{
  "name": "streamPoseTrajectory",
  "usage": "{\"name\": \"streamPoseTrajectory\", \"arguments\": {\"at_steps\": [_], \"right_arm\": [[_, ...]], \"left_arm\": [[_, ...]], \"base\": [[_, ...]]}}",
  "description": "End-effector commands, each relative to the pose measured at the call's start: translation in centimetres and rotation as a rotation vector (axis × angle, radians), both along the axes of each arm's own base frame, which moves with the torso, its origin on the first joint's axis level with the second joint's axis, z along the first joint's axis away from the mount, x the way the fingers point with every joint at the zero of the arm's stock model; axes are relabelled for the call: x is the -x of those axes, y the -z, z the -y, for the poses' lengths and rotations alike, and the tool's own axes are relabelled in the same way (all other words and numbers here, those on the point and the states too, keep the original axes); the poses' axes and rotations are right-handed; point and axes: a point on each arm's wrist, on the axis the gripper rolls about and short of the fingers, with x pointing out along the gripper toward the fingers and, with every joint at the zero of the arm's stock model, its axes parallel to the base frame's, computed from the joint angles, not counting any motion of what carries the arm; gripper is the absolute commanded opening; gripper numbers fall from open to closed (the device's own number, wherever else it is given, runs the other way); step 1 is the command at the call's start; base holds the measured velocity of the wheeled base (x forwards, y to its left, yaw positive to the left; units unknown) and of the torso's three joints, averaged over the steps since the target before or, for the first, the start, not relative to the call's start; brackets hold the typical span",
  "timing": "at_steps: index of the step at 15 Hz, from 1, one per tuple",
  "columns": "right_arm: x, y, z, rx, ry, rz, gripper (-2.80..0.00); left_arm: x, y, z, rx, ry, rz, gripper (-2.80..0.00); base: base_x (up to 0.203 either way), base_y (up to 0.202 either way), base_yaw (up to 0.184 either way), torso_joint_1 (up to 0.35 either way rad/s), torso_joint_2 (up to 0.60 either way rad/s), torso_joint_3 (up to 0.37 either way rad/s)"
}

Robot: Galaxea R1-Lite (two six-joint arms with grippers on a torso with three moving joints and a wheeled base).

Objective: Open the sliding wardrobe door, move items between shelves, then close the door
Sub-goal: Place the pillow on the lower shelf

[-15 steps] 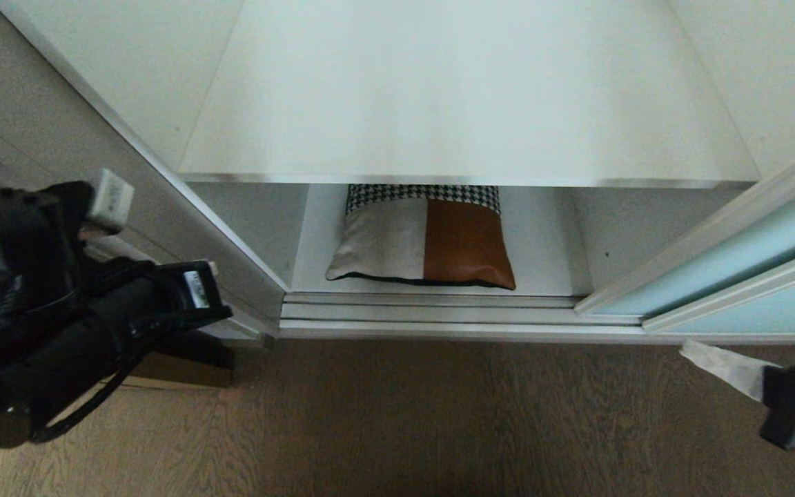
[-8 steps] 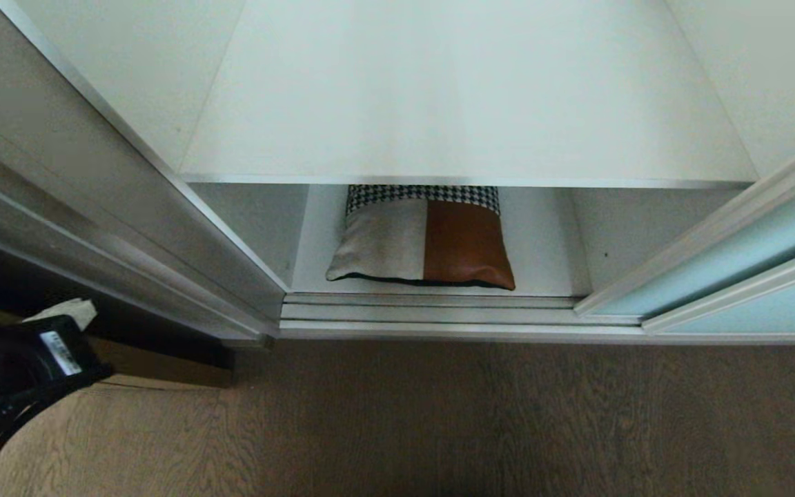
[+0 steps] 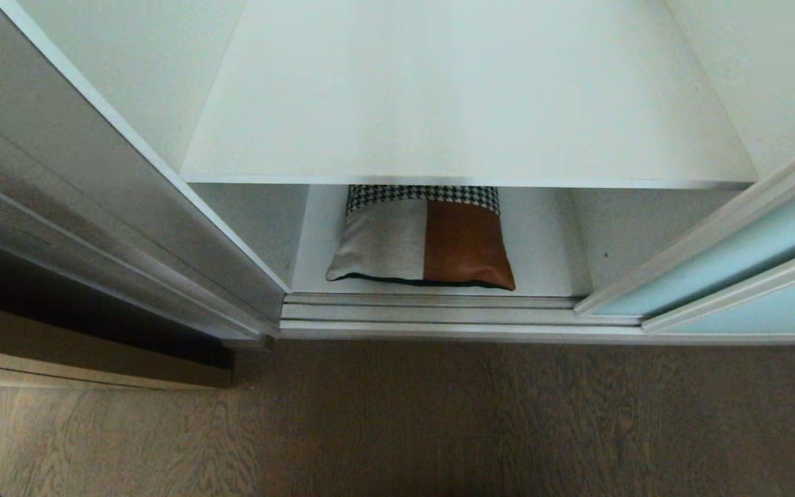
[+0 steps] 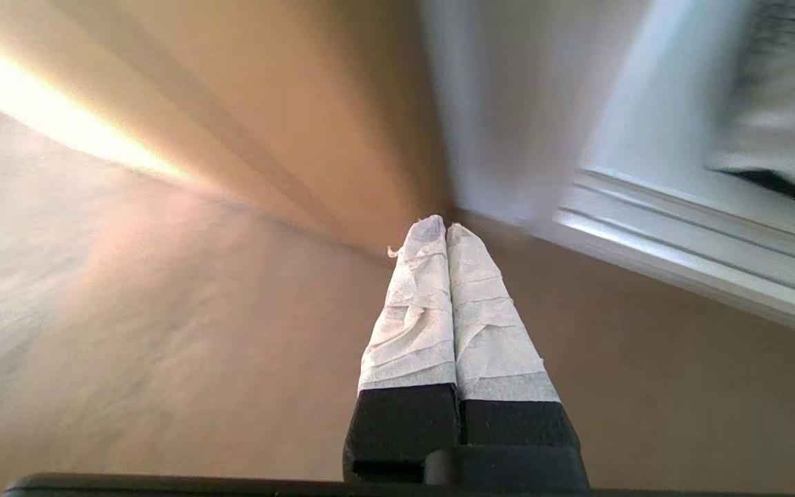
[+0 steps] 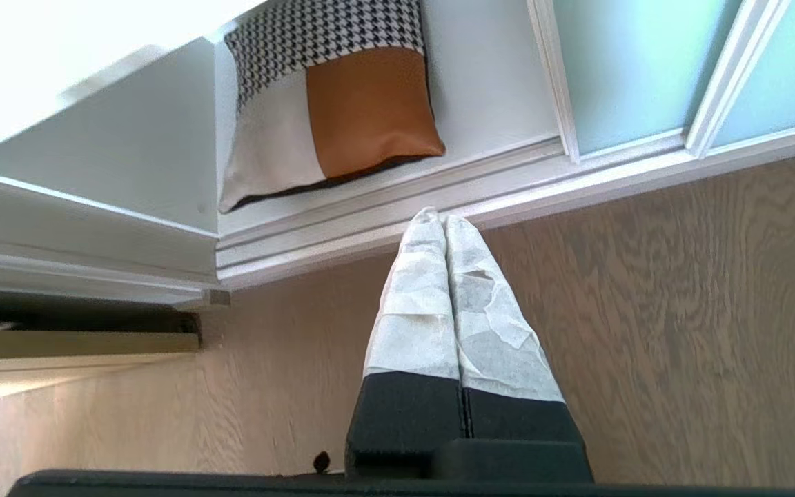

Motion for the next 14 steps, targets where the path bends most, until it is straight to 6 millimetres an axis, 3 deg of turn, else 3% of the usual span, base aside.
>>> {"name": "streamPoseTrajectory", "arguments": {"at_steps": [1,5,9,11,14], "right_arm": [[0.2,-0.1,0.0,-0.017,0.018,0.010,-2.80],[0.2,-0.2,-0.1,-0.029,-0.015,0.008,-2.80],[0.3,-0.1,-0.1,-0.030,-0.017,0.015,-2.80],[0.3,-0.2,-0.1,-0.027,-0.015,0.018,-2.80],[0.4,-0.4,-0.1,-0.025,-0.009,0.029,-2.80]], "left_arm": [[2.9,1.9,-0.7,-0.013,-0.115,0.061,-2.80],[5.6,4.8,-0.5,-0.093,-0.072,0.068,-2.80],[7.7,7.4,0.2,-0.131,0.237,0.003,-2.80],[7.7,8.5,0.5,-0.112,0.378,-0.055,-2.80],[7.6,8.7,0.5,-0.088,0.402,-0.055,-2.80]], "base": [[0.000,0.000,0.000,0.000,0.00,0.000],[0.000,0.000,0.000,0.000,0.00,0.000],[0.000,0.000,0.000,0.000,0.00,0.000],[0.000,0.000,0.000,0.000,0.00,0.000],[0.000,0.000,0.000,0.000,0.00,0.000]]}}
